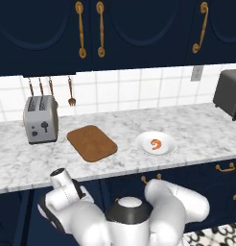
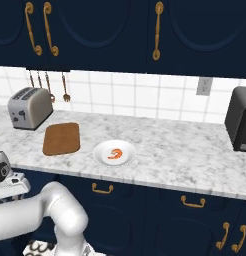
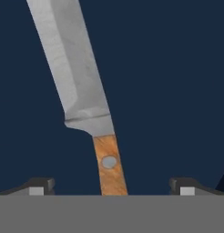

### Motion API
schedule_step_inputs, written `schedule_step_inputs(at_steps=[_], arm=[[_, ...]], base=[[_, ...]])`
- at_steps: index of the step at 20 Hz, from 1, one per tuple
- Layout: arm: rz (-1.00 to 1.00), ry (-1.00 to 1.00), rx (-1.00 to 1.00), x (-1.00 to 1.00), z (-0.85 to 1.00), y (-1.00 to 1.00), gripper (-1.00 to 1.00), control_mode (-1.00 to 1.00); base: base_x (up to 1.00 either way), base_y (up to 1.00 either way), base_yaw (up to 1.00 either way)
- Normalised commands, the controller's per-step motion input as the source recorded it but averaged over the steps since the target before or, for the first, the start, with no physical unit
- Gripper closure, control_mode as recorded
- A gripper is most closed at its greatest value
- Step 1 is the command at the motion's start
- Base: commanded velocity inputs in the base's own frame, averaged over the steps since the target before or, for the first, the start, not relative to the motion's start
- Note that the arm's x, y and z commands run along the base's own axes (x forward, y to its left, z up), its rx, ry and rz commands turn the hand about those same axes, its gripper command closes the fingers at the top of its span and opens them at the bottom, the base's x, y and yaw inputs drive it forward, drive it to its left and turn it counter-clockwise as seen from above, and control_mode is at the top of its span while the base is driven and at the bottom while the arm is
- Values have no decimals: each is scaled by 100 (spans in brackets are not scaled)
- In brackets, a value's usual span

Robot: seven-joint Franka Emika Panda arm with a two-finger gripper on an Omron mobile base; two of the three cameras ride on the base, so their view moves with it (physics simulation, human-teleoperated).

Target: Pick up the knife from the drawer and place it on the cutting board. Then place the meat from the plate to the cutting board.

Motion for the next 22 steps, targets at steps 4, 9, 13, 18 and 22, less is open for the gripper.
schedule_step_inputs(at_steps=[4, 9, 13, 18, 22], arm=[[0, 4, 0, 0, -24, 0, -100, -100], [0, 8, 0, -18, -29, 0, -100, -100], [0, 1, 0, -17, -9, 0, -100, -100], [0, 0, 0, 0, -33, 0, -100, -100], [0, 0, 0, -1, -15, 0, -100, -100]], base=[[0, 0, 0], [0, 0, 0], [0, 0, 0], [0, 0, 0], [0, 0, 0]])
